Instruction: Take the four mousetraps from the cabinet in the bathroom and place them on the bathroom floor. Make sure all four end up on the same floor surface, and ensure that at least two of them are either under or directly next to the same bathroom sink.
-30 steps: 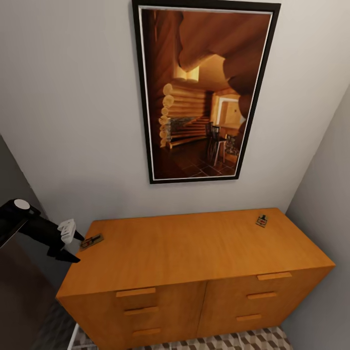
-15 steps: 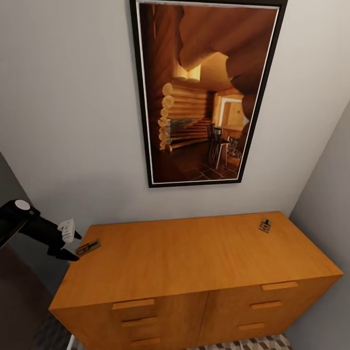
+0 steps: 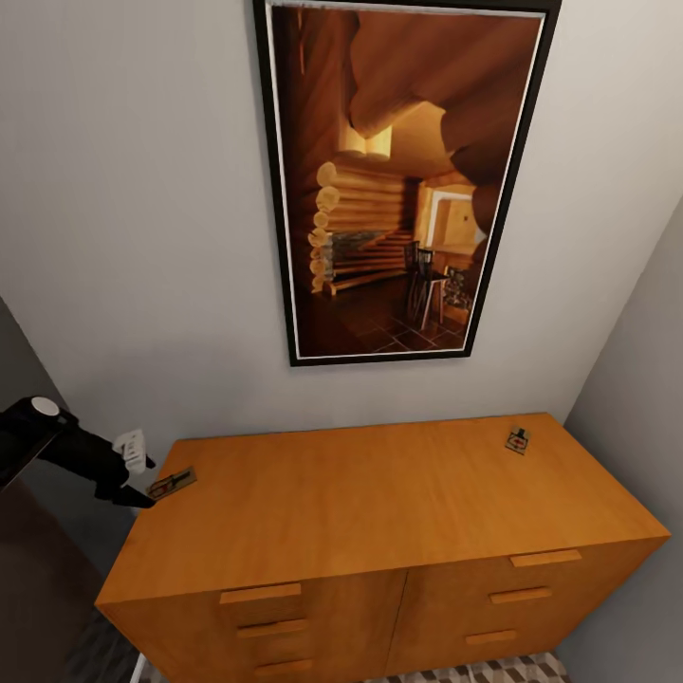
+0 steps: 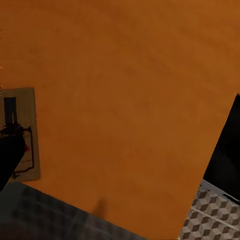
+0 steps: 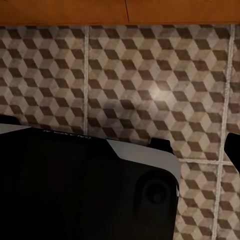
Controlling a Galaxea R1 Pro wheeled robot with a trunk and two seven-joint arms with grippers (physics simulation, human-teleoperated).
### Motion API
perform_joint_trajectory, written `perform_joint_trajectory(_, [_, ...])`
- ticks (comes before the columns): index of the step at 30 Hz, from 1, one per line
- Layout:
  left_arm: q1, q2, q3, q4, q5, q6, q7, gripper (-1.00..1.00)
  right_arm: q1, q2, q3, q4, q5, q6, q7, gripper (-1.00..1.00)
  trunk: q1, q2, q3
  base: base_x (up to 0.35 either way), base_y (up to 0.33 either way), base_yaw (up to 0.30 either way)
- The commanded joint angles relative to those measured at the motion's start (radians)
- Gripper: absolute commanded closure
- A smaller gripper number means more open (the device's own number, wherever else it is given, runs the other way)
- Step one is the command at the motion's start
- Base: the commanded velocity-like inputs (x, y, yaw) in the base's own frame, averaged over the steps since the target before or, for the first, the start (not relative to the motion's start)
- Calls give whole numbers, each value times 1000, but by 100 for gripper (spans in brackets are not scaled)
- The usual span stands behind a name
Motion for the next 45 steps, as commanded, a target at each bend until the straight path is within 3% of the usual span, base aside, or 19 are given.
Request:
perform_joint_trajectory(1, [-2, 0, -2, 4, -3, 11, 3, -100, -1, 0, 6, 2, -10, -4, 4, -100, 1, -2, -2, 0, 0, 0])
perform_joint_trajectory(11, [-2, -5, -2, 20, -3, 11, 35, -100, -1, 0, 6, 2, -10, -4, 4, -100, 1, -2, -2, 0, 0, 0])
perform_joint_trajectory(34, [-2, -9, -1, 24, -3, 12, 45, -100, -1, 0, 6, 2, -10, -4, 5, -100, 1, -2, -2, 0, 0, 0])
perform_joint_trajectory(45, [-2, -15, -2, 38, -3, 12, 95, -100, -1, 0, 6, 2, -10, -4, 5, -100, 1, -2, -2, 0, 0, 0])
